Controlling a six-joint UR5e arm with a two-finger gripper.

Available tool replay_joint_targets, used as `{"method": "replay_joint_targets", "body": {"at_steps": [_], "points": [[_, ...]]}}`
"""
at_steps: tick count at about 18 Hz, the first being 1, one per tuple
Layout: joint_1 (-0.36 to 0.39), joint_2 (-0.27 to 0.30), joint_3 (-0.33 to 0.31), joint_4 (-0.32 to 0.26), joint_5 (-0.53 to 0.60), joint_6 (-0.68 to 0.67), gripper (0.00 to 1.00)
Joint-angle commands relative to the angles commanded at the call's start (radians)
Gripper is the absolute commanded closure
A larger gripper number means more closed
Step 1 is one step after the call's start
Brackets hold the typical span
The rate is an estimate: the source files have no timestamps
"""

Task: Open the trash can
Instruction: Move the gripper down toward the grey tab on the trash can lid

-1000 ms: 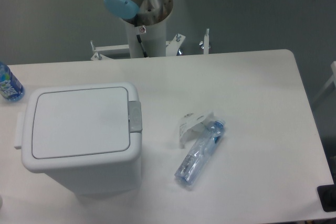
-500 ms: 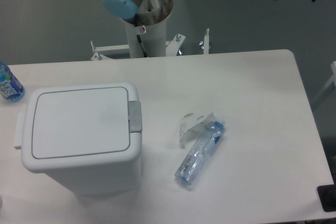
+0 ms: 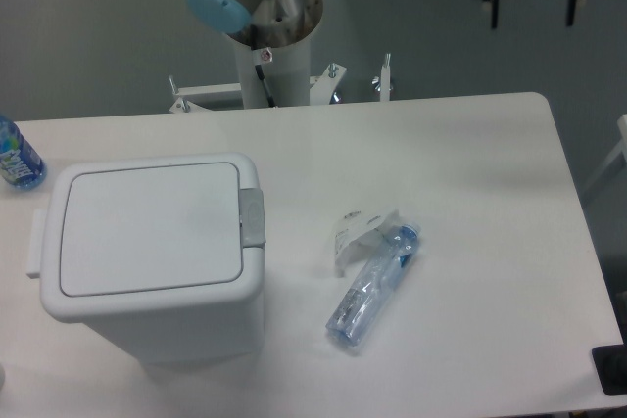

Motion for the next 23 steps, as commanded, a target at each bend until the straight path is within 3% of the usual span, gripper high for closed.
{"method": "replay_joint_targets", "body": {"at_steps": [4, 8, 12, 18, 23], "points": [[-0.126, -0.046, 0.005, 0.049, 0.000, -0.227, 0.00], [-0.232, -0.092, 0.028, 0.156, -0.012, -0.468, 0.00], [-0.312, -0.129, 0.044, 0.239, -0.018, -0.605, 0.00], [-0.418, -0.187, 0.089, 0.249, -0.025, -0.691, 0.00], [-0.456, -0.183, 0.089, 0.250, -0.028, -0.735, 0.00]]}}
